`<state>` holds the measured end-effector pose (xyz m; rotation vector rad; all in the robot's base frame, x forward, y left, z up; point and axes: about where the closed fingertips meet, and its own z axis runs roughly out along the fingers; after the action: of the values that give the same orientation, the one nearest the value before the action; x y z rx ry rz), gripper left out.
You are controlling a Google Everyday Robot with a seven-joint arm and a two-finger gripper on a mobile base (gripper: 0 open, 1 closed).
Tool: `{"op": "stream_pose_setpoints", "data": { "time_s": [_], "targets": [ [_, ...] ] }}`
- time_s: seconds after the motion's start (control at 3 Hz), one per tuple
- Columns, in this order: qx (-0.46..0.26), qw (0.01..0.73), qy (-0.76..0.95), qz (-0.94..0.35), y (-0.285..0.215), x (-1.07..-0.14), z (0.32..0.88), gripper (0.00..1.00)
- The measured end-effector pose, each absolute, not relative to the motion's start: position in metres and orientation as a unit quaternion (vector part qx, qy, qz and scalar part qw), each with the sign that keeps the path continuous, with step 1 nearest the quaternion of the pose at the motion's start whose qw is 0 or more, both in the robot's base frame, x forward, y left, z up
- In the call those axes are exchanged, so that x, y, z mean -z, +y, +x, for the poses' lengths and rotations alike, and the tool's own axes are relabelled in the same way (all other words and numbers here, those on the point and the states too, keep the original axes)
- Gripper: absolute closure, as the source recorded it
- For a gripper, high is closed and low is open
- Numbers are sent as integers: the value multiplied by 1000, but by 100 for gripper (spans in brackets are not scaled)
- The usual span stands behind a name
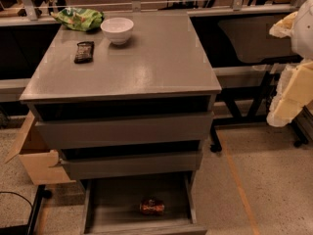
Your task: Pick coke can from bottom drawer and place on counter
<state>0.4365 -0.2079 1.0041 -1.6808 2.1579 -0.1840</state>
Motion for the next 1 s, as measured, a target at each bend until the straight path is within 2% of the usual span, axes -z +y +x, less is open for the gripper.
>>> {"op": "stream_pose_setpoints", "data": {
  "time_s": [0.33, 1.0],
  "targets": [
    [67, 197, 772, -600, -207, -1003, 437, 0],
    [9, 153, 782, -604, -194, -907, 442, 0]
  ]
}}
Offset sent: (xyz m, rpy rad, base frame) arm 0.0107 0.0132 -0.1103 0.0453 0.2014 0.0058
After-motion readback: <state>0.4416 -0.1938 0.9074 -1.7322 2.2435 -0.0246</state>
